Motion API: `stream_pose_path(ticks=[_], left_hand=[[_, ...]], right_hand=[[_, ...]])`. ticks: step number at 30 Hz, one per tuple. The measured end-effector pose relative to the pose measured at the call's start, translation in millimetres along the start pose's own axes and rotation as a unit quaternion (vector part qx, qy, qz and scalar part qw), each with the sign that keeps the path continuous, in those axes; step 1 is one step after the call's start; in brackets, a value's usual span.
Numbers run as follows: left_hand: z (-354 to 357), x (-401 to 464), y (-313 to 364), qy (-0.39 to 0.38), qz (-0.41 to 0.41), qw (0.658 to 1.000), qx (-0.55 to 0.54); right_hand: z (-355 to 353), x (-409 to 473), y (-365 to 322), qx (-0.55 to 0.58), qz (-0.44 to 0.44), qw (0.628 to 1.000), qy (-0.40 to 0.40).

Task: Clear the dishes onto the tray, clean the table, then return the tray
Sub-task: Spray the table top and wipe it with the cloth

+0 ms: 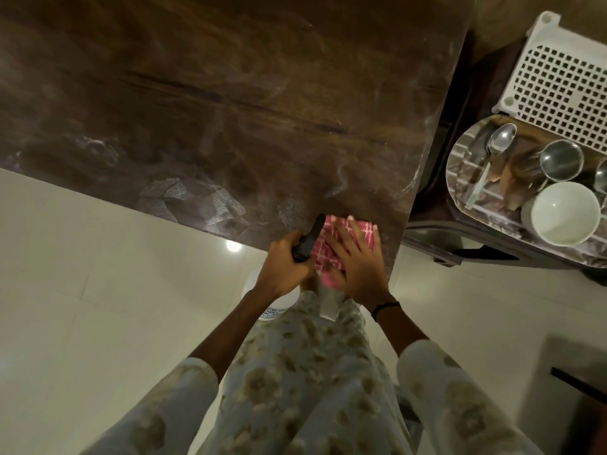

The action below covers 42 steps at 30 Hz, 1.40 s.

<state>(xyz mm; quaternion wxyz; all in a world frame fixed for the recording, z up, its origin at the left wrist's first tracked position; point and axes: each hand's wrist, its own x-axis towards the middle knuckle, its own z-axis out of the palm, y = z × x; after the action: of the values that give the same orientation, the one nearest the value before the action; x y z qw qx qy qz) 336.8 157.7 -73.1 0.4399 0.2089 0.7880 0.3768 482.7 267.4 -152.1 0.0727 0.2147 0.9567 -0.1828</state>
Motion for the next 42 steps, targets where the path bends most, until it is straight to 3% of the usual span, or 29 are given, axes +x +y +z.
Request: stream_pose_path(ticks=[2,7,10,20,27,32,36,40,42], left_hand=[[4,4,9,-0.025,0.005,1.000,0.013],[29,25,41,-0.083,0.036,0.993,0.075],[51,39,54,-0.080,0.032,0.990,0.116],[74,73,81,-0.074,-0.023,0.987,0.141],[48,84,79,-0.001,-0.070,0.994,0.089],[18,88,72,0.083,-0.064,0.994,0.041],[2,96,75,0.089,-0.047,0.994,0.042],[-5,103,80,0.064,-0.039,0.996,0.048],[-7,105,82,0.065,-0.032,0.996,0.056]], right_hand=[[-1,-17,16,-0.003,0.018,1.000,-0.002],[-19,-23,26,0.013,0.170,0.983,0.064],[-17,-27,16,0.065,0.196,0.974,0.095],[-9,-36,32,0.084,0.189,0.978,0.012],[-32,21,68,0.083,0.194,0.975,0.067],[-53,108,86,0.081,0.255,0.958,0.101],[-48,128,58,0.052,0.167,0.982,0.068],[-31,72,31,0.060,0.046,0.996,0.037],[-29,40,44,0.054,0.028,0.998,0.028]])
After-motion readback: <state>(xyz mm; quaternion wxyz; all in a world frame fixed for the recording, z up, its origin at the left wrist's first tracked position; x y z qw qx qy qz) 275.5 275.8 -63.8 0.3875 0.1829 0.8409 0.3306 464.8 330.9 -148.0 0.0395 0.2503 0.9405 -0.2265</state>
